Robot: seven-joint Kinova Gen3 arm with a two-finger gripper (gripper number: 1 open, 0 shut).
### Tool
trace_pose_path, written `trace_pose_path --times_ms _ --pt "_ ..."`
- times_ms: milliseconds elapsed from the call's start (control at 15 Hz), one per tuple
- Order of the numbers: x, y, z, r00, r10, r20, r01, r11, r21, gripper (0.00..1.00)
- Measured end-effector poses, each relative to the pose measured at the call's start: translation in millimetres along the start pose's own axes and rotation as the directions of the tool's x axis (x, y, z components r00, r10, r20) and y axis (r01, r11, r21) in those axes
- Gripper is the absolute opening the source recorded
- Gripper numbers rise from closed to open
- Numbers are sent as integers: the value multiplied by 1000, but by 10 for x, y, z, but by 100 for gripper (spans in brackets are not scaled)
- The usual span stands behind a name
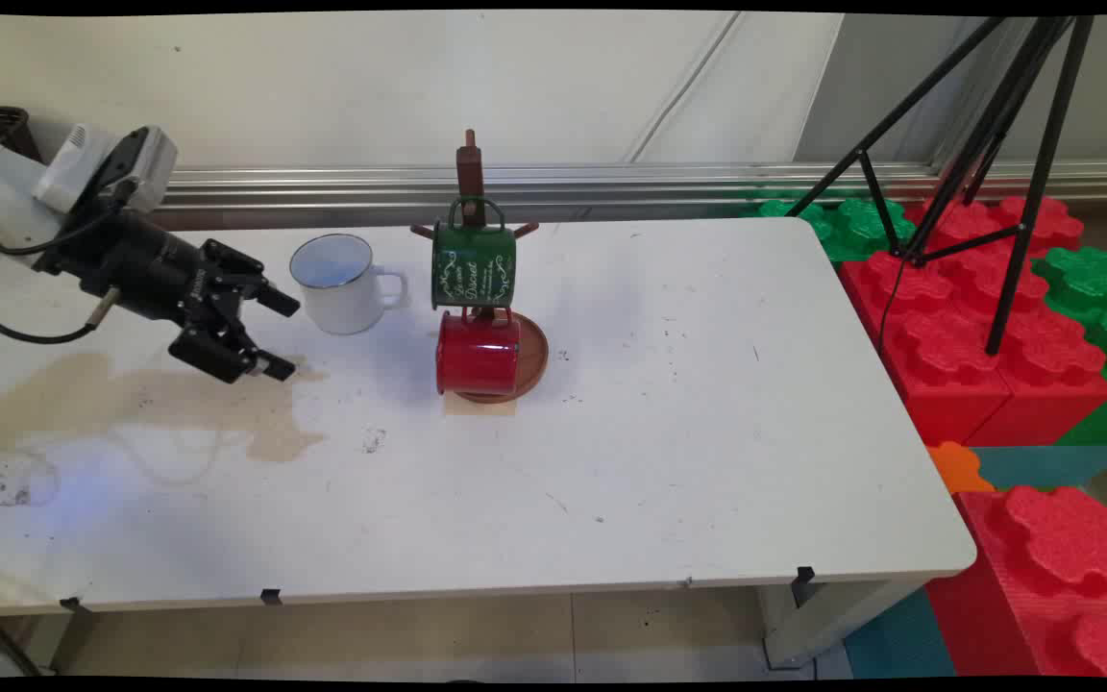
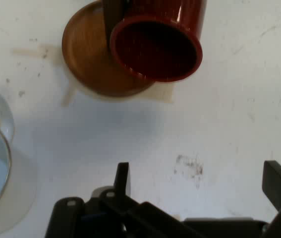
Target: Pick up the red mug from the rack
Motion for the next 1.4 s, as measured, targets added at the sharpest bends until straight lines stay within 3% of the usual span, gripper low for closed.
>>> trace_pose_path --times_ms 600,1400 --pt "124 17 398 996 -42 -82 39 998 -43 100" --pt "114 7 883 991 -81 -104 71 993 -89 100"
